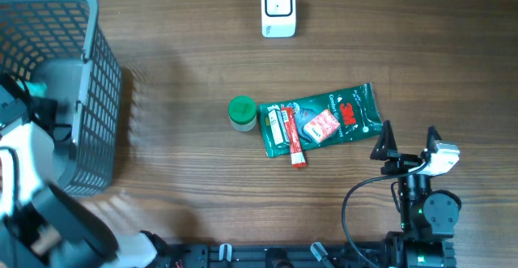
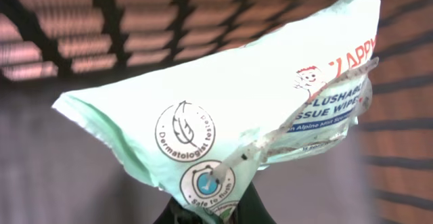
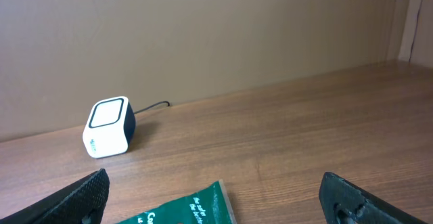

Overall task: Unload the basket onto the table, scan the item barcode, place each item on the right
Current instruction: 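Reach into the basket and grasp the light-green wipes pack, then carry the wipes pack to the pile on the table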

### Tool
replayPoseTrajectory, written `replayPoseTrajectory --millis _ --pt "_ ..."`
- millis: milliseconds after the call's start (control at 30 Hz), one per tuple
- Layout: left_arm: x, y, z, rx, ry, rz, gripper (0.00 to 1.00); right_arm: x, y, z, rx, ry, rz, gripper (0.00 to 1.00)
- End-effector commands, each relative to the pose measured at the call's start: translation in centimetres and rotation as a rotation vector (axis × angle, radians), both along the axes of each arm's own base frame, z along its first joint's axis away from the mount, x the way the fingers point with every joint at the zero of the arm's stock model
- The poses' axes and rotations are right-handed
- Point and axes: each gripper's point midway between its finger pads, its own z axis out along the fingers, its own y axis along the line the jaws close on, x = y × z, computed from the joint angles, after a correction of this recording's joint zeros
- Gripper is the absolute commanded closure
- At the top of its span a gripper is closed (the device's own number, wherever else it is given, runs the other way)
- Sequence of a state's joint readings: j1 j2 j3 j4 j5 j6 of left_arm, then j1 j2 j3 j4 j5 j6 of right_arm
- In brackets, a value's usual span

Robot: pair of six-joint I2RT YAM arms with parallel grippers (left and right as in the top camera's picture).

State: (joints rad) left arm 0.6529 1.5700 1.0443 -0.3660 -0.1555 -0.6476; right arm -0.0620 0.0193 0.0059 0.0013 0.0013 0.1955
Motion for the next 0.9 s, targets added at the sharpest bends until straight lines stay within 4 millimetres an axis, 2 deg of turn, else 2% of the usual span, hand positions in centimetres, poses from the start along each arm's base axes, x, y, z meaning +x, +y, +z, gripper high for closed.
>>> replayPoseTrajectory --millis 0,67,133,200,300,333,367,400,467,567,600,667,733,800,867 --pt "0.7 -3.0 11.4 0.153 -0.251 -0.092 0.96 0.0 -0.2 0.3 -0.013 -0.010 -0.008 0.00" --pt "-0.2 -5.3 15.7 0.201 -0.347 -0.138 0.96 0.0 -0.2 0.3 -0.013 -0.010 -0.008 0.00" --pt "-1.2 -8.2 18.9 0.223 -0.428 -0.201 0.96 0.0 -0.2 0.3 -0.013 -0.010 -0.008 0.00" --pt "-1.8 -12.7 21.7 0.193 -0.533 -0.351 0.96 0.0 -0.1 0.3 -0.012 -0.010 -0.008 0.00" --pt "-2.5 -22.4 24.7 0.099 -0.680 -0.733 0.96 0.0 -0.1 0.3 -0.013 -0.010 -0.008 0.00" --pt "-2.7 -25.2 25.1 0.085 -0.698 -0.868 0.96 0.0 -0.2 0.3 -0.012 -0.010 -0.008 0.00" --pt "-3.3 -29.6 24.9 0.057 -0.700 -1.077 0.96 0.0 -0.1 0.3 -0.013 -0.010 -0.008 0.00" --pt "-3.6 -31.6 24.3 0.041 -0.681 -1.169 0.96 0.0 -0.2 0.3 -0.013 -0.010 -0.009 0.00" --pt "-4.1 -36.2 21.9 -0.002 -0.597 -1.375 0.96 0.0 -0.1 0.3 -0.012 -0.010 -0.008 0.00" --pt "-4.2 -41.3 18.5 -0.080 -0.477 -1.533 0.96 0.0 -0.1 0.3 -0.013 -0.010 -0.008 0.00" --pt "-4.1 -43.5 16.8 -0.097 -0.412 -1.586 0.96 0.0 -0.1 0.3 -0.013 -0.010 -0.008 0.00" --pt "-3.2 -47.0 13.1 -0.086 -0.281 -1.637 0.96 0.0 -0.2 0.3 -0.013 -0.010 -0.008 0.00" --pt "-1.8 -49.5 9.8 -0.084 -0.192 -1.590 0.96 0.0 -0.2 0.3 -0.012 -0.010 -0.008 0.00" --pt "-0.6 -53.3 6.8 -0.103 -0.170 -1.609 0.96 0.0 -0.2 0.3 -0.013 -0.010 -0.008 0.00" --pt "0.4 -56.1 4.6 -0.106 -0.178 -1.650 0.96 0.0 -0.2 0.3 -0.013 -0.010 -0.008 0.00"
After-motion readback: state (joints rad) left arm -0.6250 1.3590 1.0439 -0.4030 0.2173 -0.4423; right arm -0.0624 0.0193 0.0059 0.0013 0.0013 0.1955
